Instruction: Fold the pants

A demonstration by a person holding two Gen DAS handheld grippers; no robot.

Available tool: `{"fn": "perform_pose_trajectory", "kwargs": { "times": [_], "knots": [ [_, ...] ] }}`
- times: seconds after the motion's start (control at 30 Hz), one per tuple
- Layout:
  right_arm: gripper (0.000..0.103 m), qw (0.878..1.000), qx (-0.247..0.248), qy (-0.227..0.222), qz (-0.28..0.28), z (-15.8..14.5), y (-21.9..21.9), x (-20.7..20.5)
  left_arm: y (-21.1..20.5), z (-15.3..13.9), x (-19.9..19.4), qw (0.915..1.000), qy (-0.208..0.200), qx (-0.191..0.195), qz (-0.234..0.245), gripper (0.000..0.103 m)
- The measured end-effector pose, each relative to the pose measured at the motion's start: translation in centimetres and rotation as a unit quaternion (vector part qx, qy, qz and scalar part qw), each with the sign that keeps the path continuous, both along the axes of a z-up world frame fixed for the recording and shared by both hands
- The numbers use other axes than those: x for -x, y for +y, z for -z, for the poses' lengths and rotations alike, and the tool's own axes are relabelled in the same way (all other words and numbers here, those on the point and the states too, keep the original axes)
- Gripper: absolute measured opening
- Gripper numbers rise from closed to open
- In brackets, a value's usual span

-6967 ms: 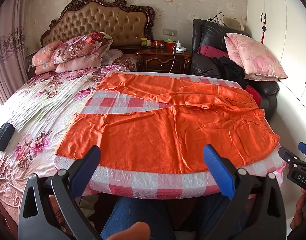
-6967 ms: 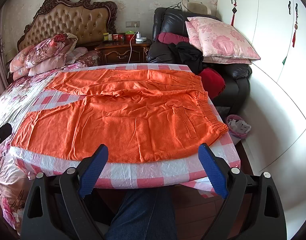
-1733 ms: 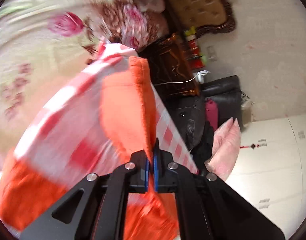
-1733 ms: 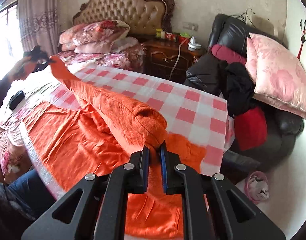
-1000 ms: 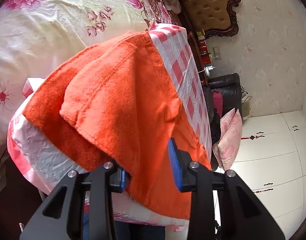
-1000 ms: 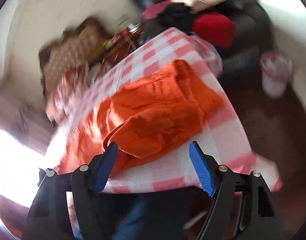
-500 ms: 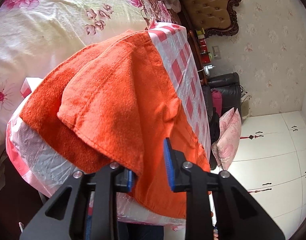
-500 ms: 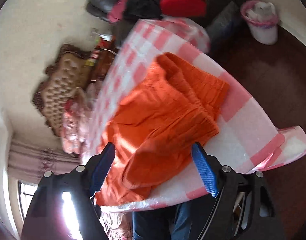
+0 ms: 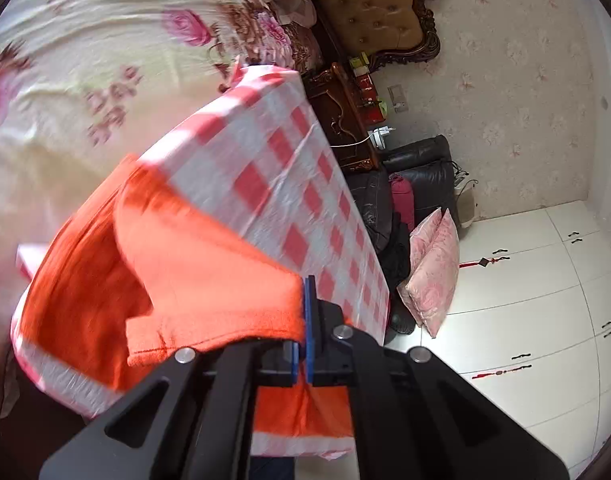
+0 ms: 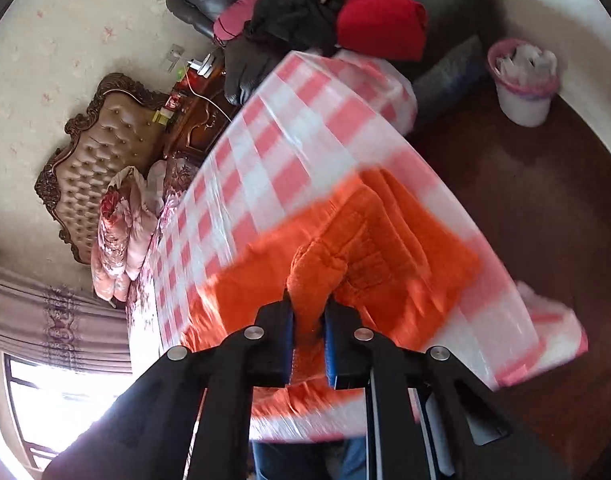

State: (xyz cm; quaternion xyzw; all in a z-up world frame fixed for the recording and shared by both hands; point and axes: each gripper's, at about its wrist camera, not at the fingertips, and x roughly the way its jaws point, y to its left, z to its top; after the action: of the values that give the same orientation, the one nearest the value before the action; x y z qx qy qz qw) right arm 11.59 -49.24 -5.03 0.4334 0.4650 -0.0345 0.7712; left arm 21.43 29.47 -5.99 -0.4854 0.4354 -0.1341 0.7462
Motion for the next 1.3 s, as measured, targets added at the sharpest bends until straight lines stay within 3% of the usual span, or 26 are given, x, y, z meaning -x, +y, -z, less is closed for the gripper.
{"fn": "perform_pose_trajectory", "kwargs": {
  "times": [0.1,0.13,0.2,0.27,0.3,0.43,0.57,0.63,0.73,0.97,1.03,1.1,1.13,1.23,1.3],
  "knots": [
    [0.013,1.0,0.008,0.0,0.0,-2.1,-0.4,-6.0,-1.6,-2.6,-6.2,0.9992,0.022,-0.031,0.016,0.001],
    [0.013,1.0,-0.001,-0.026,0.006,-3.1,-0.7,-7.7,-2.1,-3.3,-7.6,0.999,0.024,-0.035,0.018,0.001],
    [0.013,0.99,-0.027,-0.14,0.011,-6.0,-1.6,-9.7,-2.0,-5.1,-9.1,0.9996,0.007,-0.028,0.002,0.001],
    [0.012,0.974,0.035,-0.224,0.004,-8.1,-1.2,-8.7,-2.4,-6.1,-7.9,0.9993,-0.026,-0.028,-0.001,0.001],
    [0.012,0.972,0.038,-0.231,-0.005,-7.3,-1.2,-8.1,-2.6,-5.6,-7.0,0.999,-0.026,-0.037,0.006,0.001],
    [0.012,0.987,0.043,-0.156,-0.025,0.0,-1.5,-5.6,-2.8,1.0,-2.5,0.9987,0.021,-0.03,0.034,0.001],
    [0.012,0.995,0.035,-0.095,-0.01,6.1,-3.1,-2.8,-1.4,8.1,2.0,0.9978,0.059,-0.014,0.028,0.001],
    [0.012,0.997,0.032,-0.07,-0.017,8.3,-3.5,-1.7,-0.4,10.5,3.6,0.9979,0.06,-0.001,0.023,0.001],
    [0.012,0.996,0.062,-0.054,-0.037,9.0,-2.1,-0.6,0.4,12.4,4.7,0.9982,0.056,0.006,0.022,0.001],
    [0.011,0.994,0.029,-0.102,-0.012,4.7,-1.8,3.1,1.3,9.6,6.7,0.9997,0.01,0.022,0.008,0.001],
    [0.011,0.996,0.021,-0.089,-0.018,5.6,-2.0,3.1,1.8,11.1,6.4,0.999,0.035,0.026,0.008,0.001],
    [0.011,0.998,0.039,-0.032,-0.036,7.8,-1.9,2.7,2.1,12.9,6.2,0.9969,0.071,0.034,0.007,0.001],
    [0.011,0.998,0.039,-0.016,-0.036,8.3,-1.8,2.7,2.3,12.8,6.5,0.9971,0.07,0.031,0.005,0.001],
    [0.011,0.997,0.046,-0.047,-0.039,6.5,-1.1,4.7,2.6,10.1,7.5,0.9997,0.024,0.008,0.002,0.001],
    [0.011,0.997,0.033,-0.062,-0.034,6.0,-1.1,5.7,3.2,9.6,8.0,0.9997,0.018,0.016,-0.008,0.001]
  ]
}}
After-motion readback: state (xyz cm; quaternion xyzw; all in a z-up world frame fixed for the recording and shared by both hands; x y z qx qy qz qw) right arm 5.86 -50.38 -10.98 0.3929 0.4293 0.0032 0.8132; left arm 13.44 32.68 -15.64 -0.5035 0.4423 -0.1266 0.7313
